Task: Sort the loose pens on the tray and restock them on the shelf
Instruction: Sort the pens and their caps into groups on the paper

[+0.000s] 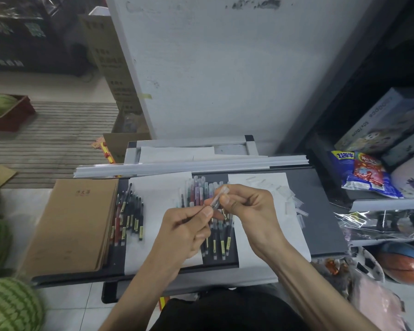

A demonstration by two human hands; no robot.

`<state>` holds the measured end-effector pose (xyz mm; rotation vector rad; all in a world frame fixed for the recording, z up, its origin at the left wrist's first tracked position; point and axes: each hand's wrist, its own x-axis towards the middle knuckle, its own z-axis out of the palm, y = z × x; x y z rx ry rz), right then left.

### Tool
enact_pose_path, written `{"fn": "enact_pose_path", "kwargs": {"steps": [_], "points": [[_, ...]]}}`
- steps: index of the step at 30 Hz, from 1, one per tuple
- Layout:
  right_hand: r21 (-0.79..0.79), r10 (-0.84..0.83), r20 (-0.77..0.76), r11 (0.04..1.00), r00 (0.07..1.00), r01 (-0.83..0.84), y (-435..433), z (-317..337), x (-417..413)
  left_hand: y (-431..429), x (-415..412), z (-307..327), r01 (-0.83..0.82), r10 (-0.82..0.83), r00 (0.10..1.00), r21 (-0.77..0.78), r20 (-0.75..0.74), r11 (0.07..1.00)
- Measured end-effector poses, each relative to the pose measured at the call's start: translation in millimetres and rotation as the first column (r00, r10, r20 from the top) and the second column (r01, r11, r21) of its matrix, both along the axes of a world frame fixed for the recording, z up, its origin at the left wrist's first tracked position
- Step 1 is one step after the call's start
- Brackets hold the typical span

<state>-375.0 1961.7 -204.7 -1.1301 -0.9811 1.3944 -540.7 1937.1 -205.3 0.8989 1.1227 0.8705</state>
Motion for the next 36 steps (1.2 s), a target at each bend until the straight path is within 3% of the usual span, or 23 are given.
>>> {"fn": "enact_pose_path", "kwargs": {"steps": [8,12,16,20,22,26,30,36], "points": [[-0.135,0.117,0.059,0.985,0.991,-0.108,-4.2,-18.3,8.4,5.4,8.3,-21.2,0.046,-0.042,0.997,-0.049,0.065,0.998],[-0.230,0.132,0.137,0.968,0.982,-0.098,-0.5,-36.7,14.7,8.8,10.9,-39.7,0.099,-0.091,0.983,0.043,-0.158,0.994],[-0.287,0.100,0.155,0.956,0.983,-0.052,12.5,-54.9,27.4,10.2,4.8,-58.4,0.170,-0.113,0.881,0.085,-0.459,0.982],[-0.362,0.065,0.258,0.931,0.964,0.034,30.9,-80.7,52.4,20.5,-26.7,-76.7,0.190,-0.130,0.810,0.045,-0.572,0.981],[-0.389,0.105,0.369,0.920,0.923,0.051,37.1,-95.7,64.8,30.9,-49.2,-91.4,0.156,-0.097,0.720,0.024,-0.687,0.988],[-0.401,0.184,0.618,0.910,0.764,0.106,45.3,-124.3,80.3,48.4,-94.5,-127.3,0.029,-0.010,0.449,0.003,-0.894,1.000],[-0.427,0.268,0.740,0.896,0.617,0.123,50.8,-151.6,86.5,54.1,-118.2,-153.2,-0.106,0.045,0.364,0.006,-0.930,0.994],[-0.381,0.245,0.837,0.903,0.489,0.200,53.9,-165.0,75.2,51.9,-114.0,-159.8,-0.093,0.062,0.258,0.039,-0.964,0.995]]}}
